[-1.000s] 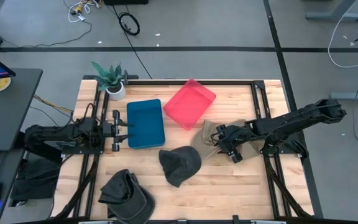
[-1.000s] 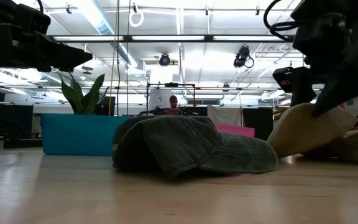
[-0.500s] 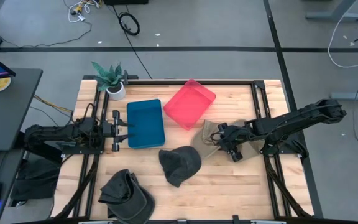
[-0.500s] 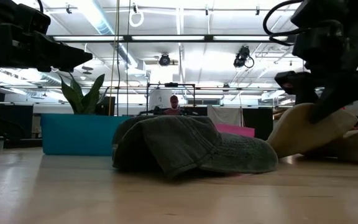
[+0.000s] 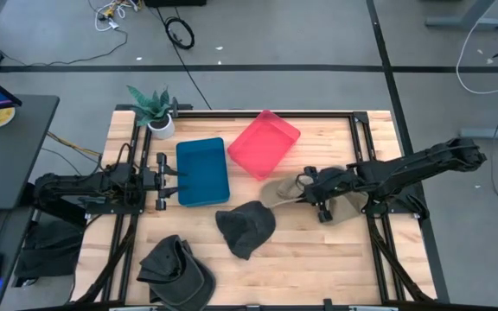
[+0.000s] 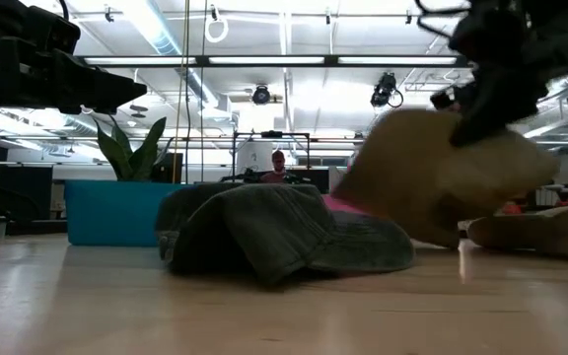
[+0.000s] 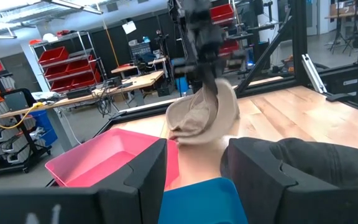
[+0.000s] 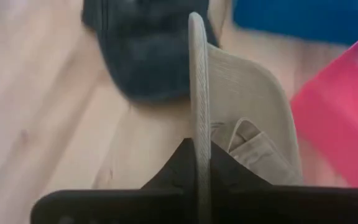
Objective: Pick & Place hat
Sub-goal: Put the left brown cap into the pink bin
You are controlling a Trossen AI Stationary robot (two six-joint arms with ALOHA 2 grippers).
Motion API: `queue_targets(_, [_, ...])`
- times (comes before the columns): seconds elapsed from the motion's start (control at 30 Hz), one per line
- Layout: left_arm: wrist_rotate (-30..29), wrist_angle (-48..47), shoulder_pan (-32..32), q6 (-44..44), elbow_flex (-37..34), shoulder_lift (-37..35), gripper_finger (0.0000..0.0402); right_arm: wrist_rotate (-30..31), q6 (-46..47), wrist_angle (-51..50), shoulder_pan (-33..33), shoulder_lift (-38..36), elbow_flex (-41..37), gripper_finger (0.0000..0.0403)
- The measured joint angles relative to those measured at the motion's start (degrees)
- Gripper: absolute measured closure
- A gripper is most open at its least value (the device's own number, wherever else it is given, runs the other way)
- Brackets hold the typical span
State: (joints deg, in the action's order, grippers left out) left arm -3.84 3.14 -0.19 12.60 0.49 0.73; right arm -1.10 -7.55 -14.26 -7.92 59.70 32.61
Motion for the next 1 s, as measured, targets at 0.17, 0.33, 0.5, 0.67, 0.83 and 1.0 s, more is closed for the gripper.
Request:
queue_targets(0.17, [0.0,0.01,0.01,0.0,0.02,-0.02,0.0225,1.15,6.12,5.7,0.02,-3.16,2.32,0.0393])
queue_targets(0.33, [0.0,0.02,0.01,0.0,0.02,-0.02,0.0225,7.21,6.81,17.01,0.02,-3.61,2.38,0.0393])
queue_targets(0.5, [0.01,-0.03,0.0,-0.01,0.02,0.0,0.0225,13.15,7.0,24.7,0.55,-1.11,2.38,0.0393])
queue_targets(0.67, [-0.01,-0.13,0.01,0.0,0.02,-0.02,0.0225,14.58,7.1,35.8,2.34,1.99,2.13,0.0393])
queue_targets(0.83, [0.0,-0.22,0.02,0.0,0.02,0.0,0.0225,21.59,7.86,56.84,3.53,6.17,-2.63,0.0393])
queue_targets(1.0, [0.02,-0.28,0.02,0.0,0.01,0.0,0.0225,26.28,14.04,85.98,6.55,13.04,-11.3,0.0393])
